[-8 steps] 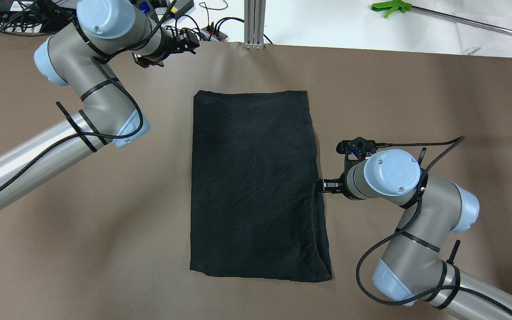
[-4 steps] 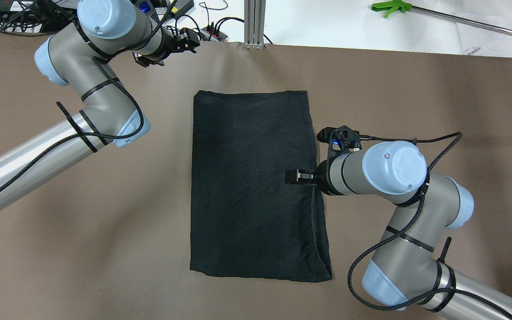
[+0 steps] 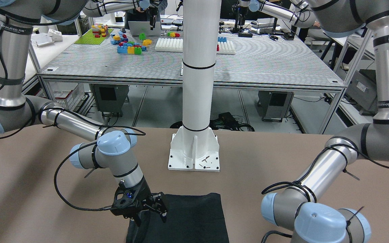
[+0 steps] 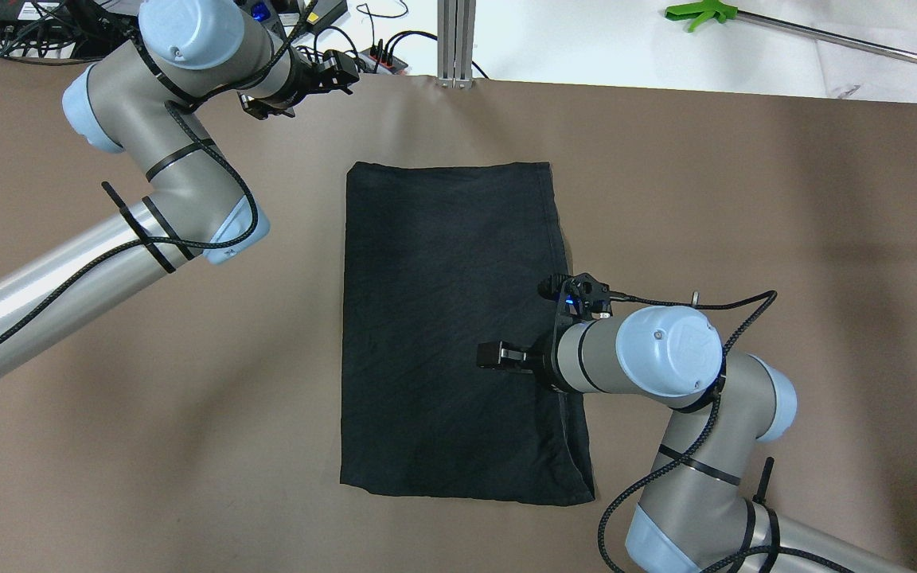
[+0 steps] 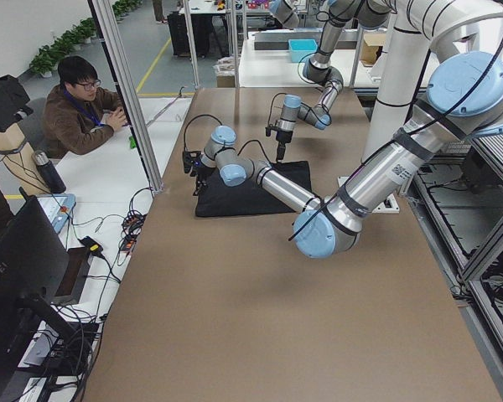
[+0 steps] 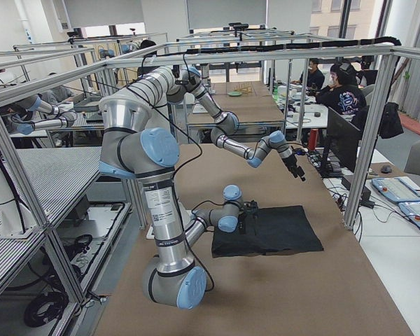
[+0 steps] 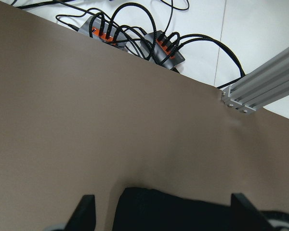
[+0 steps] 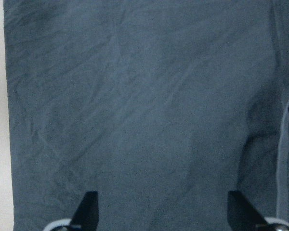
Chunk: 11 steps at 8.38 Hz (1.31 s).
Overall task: Fold clothes
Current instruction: 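Move the right gripper down the shirt's edge toward the robot, tucking it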
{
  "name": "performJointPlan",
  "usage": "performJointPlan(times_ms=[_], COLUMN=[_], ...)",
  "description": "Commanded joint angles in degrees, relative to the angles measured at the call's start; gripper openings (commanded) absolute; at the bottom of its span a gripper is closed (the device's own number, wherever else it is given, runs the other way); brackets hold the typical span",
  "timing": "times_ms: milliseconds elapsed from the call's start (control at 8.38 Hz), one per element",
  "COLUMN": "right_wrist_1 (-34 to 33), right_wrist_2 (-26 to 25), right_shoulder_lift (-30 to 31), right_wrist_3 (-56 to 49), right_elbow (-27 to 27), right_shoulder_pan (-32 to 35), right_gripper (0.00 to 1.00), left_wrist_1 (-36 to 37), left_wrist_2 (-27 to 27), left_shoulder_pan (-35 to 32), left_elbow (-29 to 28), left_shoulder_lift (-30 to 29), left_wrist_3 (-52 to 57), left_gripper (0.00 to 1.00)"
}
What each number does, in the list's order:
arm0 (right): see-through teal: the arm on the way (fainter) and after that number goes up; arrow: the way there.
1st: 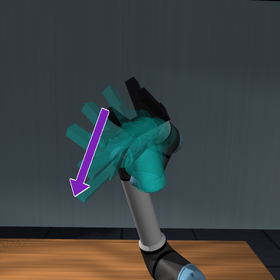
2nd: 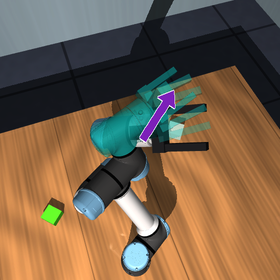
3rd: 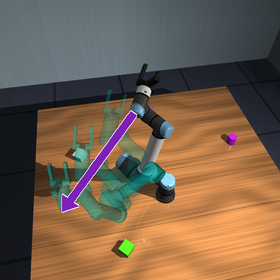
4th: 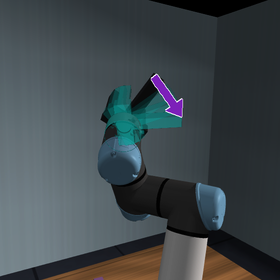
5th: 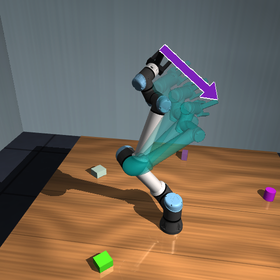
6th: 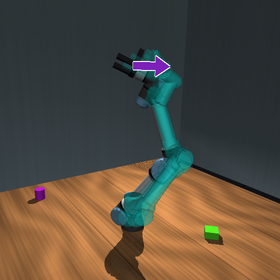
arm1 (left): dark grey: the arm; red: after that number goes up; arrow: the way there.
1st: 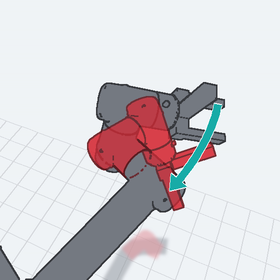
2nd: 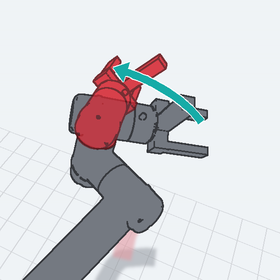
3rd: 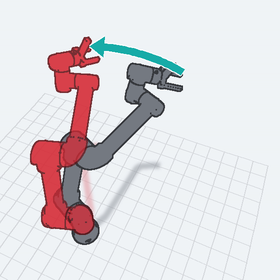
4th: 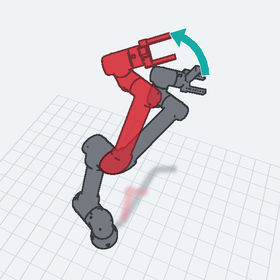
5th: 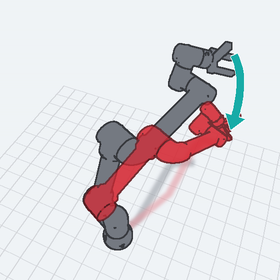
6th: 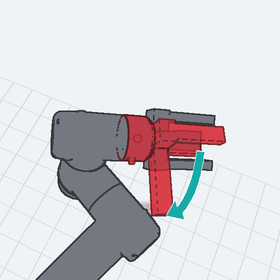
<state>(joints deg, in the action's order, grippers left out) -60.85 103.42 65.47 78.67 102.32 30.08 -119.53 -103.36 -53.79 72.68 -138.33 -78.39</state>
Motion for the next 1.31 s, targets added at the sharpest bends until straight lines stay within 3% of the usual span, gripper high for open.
performJointPlan(times_ms=[0, 358, 835, 1193], right_wrist_1=[1.6, 4.3, 8.5, 8.6], right_wrist_2=[-0.4, -1.6, -1.6, -1.2], right_shoulder_lift=[-0.2, 0.7, 7.6, 7.7], right_wrist_3=[0.5, 0.9, 0.9, 3.3], right_elbow=[-3.5, -6.7, -6.5, -4.4], right_shoulder_pan=[-1.2, -1.4, -0.8, -0.6], right_gripper=[0.94, 0.94, 0.94, 0.94], left_wrist_1=[0.0, 0.2, 0.4, 0.5], left_wrist_2=[0.0, 0.0, 1.0, 2.0], left_shoulder_pan=[0.0, 0.1, 0.3, 0.5], left_elbow=[-0.1, -0.3, -0.2, -0.2], left_shoulder_lift=[0.1, -0.2, -0.8, -1.0], left_wrist_3=[0.1, 0.1, -0.1, -0.2], left_gripper=[1.00, 1.00, 1.00, 1.00])
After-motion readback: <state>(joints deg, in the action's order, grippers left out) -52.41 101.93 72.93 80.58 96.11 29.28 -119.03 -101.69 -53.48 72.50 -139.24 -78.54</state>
